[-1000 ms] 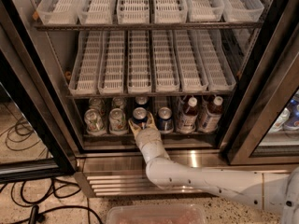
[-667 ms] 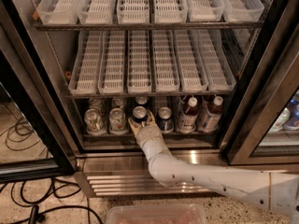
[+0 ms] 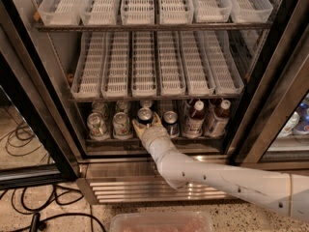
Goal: Pick pepsi can from bottom shelf of fridge
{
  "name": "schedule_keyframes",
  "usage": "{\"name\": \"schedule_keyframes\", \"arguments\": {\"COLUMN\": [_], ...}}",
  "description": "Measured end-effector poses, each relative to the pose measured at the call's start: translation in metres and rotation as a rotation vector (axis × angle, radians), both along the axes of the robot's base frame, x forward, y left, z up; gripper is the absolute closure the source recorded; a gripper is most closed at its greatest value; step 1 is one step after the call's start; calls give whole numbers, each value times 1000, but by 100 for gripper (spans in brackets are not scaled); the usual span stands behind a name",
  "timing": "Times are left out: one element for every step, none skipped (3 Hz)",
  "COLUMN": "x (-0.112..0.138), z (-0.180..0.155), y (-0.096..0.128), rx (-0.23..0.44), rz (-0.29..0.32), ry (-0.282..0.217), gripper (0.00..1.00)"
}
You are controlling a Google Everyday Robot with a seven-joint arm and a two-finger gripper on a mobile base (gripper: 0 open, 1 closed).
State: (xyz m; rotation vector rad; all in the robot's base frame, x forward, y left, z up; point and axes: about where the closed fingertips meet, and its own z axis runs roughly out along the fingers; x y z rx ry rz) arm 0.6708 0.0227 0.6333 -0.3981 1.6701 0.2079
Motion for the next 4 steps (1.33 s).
{"name": "schedule_keyframes", "arguments": {"x": [-10, -13, -15, -21], "z": [-7, -7, -6, -4], "y": [-13, -14, -15, -16], "rx": [-43, -46, -49, -52], "rz": [22, 32, 42, 69], "ry": [57, 74, 87, 115], "gripper": [100, 100, 100, 100]}}
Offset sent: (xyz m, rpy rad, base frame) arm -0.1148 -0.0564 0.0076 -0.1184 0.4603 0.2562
